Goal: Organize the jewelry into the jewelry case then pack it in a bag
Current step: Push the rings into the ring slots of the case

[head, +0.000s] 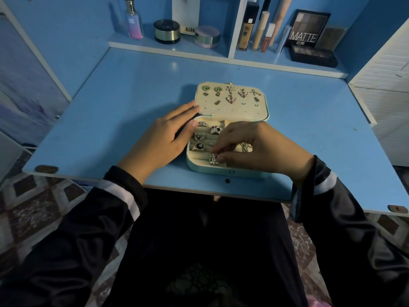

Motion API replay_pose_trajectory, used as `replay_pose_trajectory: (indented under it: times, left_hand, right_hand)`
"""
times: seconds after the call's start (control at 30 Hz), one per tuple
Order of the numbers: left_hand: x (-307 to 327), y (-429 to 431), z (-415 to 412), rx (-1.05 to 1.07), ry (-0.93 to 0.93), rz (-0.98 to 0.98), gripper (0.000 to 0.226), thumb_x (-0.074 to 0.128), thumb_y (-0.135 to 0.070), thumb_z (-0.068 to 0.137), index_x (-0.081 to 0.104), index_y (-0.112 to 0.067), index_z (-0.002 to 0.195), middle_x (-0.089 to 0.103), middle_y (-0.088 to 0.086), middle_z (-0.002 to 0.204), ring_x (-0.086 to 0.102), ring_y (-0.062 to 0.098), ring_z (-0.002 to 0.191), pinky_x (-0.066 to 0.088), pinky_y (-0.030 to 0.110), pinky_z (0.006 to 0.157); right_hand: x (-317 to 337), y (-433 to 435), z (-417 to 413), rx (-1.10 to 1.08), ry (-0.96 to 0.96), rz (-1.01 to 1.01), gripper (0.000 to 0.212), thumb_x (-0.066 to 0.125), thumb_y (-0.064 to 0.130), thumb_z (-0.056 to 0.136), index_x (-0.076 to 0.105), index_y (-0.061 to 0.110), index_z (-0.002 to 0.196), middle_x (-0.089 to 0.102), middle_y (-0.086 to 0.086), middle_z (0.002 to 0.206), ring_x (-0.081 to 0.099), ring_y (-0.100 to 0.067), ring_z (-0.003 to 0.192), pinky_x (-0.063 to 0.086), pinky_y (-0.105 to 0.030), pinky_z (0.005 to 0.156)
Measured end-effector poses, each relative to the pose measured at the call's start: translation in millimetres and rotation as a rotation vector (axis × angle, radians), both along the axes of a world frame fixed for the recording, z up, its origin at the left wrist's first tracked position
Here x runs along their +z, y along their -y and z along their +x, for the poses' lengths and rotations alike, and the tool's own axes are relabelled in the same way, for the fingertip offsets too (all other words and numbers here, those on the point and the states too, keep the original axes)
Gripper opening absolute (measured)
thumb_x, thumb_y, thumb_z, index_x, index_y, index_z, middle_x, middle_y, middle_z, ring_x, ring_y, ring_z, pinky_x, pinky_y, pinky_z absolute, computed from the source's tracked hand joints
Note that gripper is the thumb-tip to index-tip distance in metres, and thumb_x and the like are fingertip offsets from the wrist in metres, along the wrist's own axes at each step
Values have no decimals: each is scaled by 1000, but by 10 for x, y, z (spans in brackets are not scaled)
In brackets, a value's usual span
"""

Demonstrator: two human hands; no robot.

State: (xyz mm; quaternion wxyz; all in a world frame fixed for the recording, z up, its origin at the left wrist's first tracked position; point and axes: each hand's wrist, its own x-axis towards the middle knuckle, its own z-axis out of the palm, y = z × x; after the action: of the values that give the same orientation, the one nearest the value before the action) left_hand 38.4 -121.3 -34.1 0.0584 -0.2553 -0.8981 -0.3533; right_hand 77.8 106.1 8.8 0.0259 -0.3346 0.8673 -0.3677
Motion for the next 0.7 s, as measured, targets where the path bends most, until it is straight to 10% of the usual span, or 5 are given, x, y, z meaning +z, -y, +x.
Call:
replay_pose_trajectory:
  times: [0.43,0.7]
  left_hand:
    - [14,2,13,-8,21,-7,47,40,-37,104,44,-21,147,36,-11,155,32,-5,137,17,1,107]
    - [36,-8,-65,33,145,25,43,40,-32,105,43,-25,148,36,-9,155,28,-9,135,15,-4,102]
  right_hand:
    - [0,57,34,-41,-60,61,19,75,19,80,77,10,97,68,-4,89,63,-13,75,52,-29,76]
    - [-44,-143,64,-328,160,-328,19,69,5,87,71,5,105,69,-8,96,64,-1,76,48,-11,73]
